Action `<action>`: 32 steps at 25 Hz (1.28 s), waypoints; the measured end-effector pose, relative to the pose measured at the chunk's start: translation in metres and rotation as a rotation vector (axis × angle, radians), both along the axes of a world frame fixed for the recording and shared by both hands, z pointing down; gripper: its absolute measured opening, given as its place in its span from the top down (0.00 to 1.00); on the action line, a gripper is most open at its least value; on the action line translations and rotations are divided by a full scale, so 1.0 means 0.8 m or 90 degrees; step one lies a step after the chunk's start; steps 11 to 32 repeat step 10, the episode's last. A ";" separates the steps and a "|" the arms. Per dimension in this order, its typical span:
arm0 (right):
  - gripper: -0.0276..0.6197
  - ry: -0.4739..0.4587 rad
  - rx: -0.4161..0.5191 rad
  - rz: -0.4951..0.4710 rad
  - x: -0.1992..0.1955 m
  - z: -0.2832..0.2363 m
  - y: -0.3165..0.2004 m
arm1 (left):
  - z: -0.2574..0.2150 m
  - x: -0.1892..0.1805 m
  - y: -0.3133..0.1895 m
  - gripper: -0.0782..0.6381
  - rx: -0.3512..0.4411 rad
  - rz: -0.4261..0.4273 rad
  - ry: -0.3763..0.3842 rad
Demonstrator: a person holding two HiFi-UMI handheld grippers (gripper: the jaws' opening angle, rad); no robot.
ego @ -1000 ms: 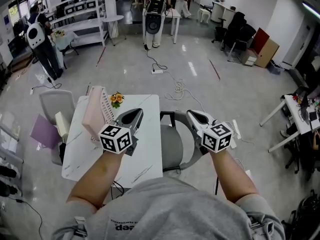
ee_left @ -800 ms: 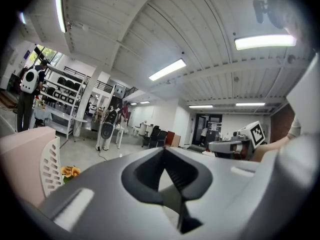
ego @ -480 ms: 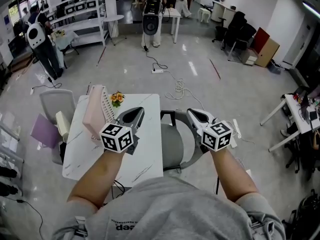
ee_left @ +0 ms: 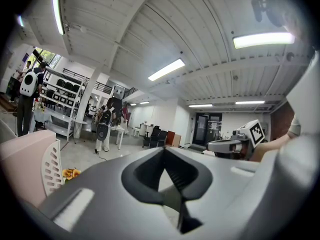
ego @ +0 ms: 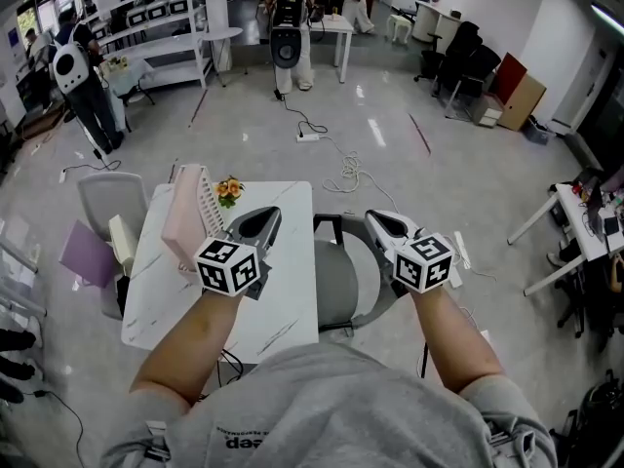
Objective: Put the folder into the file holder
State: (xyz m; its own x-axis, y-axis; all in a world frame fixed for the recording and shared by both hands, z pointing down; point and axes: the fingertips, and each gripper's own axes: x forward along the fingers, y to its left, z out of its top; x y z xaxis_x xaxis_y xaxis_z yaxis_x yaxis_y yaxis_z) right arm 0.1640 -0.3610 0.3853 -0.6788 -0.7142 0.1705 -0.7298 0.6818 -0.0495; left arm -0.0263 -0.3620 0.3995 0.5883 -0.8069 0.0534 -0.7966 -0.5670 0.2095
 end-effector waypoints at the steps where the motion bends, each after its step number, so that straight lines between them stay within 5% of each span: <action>1: 0.95 0.000 0.000 -0.001 -0.001 -0.001 0.000 | -0.001 -0.001 0.000 0.81 0.000 0.000 -0.001; 32: 0.95 0.002 0.000 -0.006 0.000 -0.004 -0.006 | -0.004 0.002 -0.002 0.81 0.001 -0.001 -0.005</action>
